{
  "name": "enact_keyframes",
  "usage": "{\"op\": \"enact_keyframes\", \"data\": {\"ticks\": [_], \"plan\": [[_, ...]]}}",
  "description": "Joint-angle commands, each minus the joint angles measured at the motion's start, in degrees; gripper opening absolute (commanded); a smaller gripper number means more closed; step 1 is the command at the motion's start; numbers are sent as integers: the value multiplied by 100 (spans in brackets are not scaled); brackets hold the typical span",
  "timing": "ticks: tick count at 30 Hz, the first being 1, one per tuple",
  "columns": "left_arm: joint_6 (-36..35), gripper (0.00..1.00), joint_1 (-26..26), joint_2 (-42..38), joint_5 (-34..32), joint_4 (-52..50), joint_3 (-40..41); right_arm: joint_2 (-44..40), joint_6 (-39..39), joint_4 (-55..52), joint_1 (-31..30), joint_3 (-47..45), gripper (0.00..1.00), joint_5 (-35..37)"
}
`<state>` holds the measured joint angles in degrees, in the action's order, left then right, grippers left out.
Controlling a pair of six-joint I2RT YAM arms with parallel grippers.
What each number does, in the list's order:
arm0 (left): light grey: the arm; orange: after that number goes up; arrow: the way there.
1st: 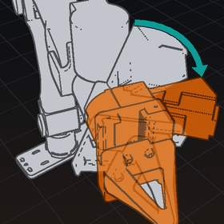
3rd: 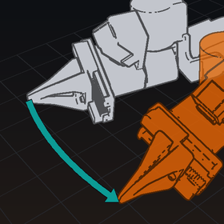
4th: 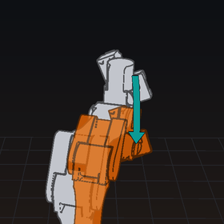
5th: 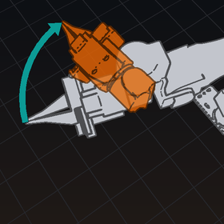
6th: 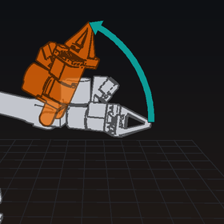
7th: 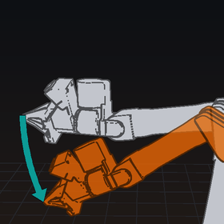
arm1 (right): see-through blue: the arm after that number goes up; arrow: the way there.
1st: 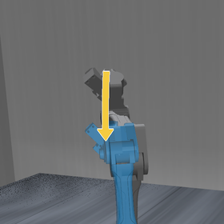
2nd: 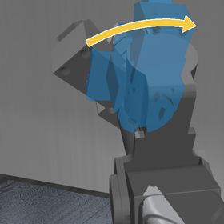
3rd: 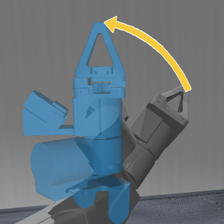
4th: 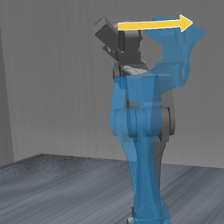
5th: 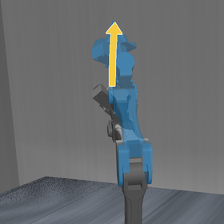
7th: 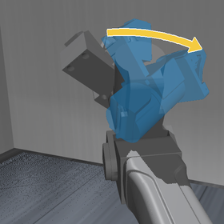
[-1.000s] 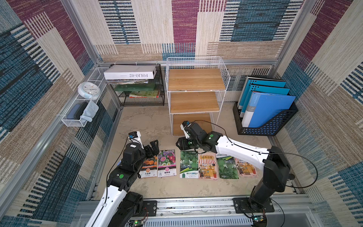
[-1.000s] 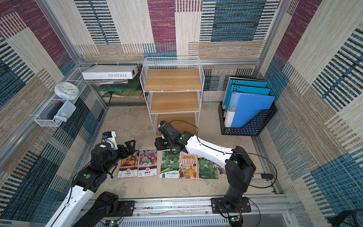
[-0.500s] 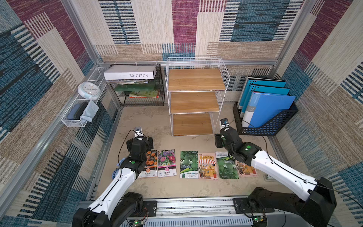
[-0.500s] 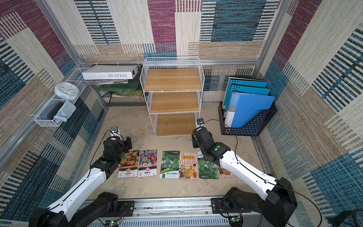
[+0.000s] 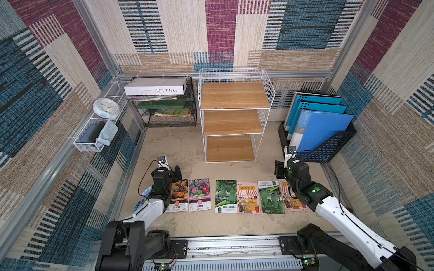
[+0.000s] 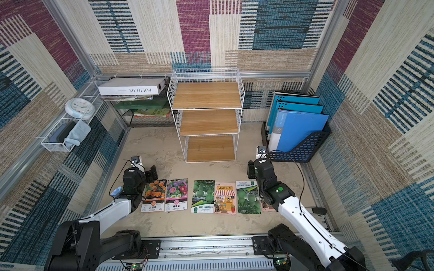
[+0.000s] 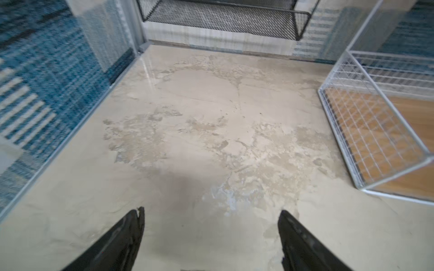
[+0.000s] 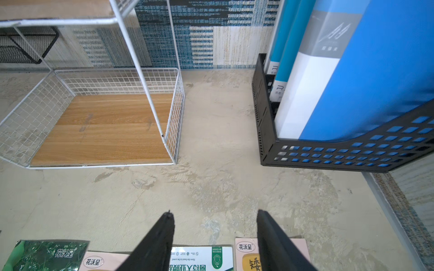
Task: Take the seed bag off the shelf
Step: Reset both arms
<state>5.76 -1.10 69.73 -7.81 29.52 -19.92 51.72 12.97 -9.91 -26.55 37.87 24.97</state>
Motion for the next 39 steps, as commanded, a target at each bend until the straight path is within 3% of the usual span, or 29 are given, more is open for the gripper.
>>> {"op": "enact_keyframes", "data": {"ticks": [1, 6, 9, 12, 17, 18, 22, 24, 26, 28, 32, 39], "plan": [[-113, 91, 29, 182, 589, 422, -61, 72, -47, 455, 26, -56, 61, -252], [-207, 89, 44, 254, 794, 293, -132, -22, -281, 934, 66, -328, 61, -214], [-137, 89, 49, 376, 576, 133, -284, -129, -486, 1317, 118, -600, 61, 30], [-229, 83, 46, 596, 364, -83, -543, -380, -668, 1740, 173, -902, 60, 289], [-741, 80, 46, 763, 906, 134, -591, -898, -739, 2123, 298, -1274, 60, 290], [-812, 80, 48, 747, 894, 322, -473, -971, -752, 2175, 313, -1333, 60, 297], [-632, 83, 115, 1766, 469, 3186, 398, -1157, -795, 2376, 358, -1519, 61, 315], [-555, 84, 168, 1418, 549, 1955, 25, -1243, -860, 2635, 374, -1671, 60, 351], [-605, 83, 207, 1724, 692, 1746, -324, -1356, -971, 3131, 403, -1977, 60, 482], [-677, 83, 237, 1722, 937, 755, -797, -1458, -1132, 3755, 439, -2378, 60, 662], [-616, 83, 321, 1708, 1040, 1307, -505, -1576, -1302, 4322, 592, -2806, 60, 761], [-639, 82, 321, 1664, 1086, 1235, -502, -1442, -1451, 4949, 903, -3079, 60, 701]]}}
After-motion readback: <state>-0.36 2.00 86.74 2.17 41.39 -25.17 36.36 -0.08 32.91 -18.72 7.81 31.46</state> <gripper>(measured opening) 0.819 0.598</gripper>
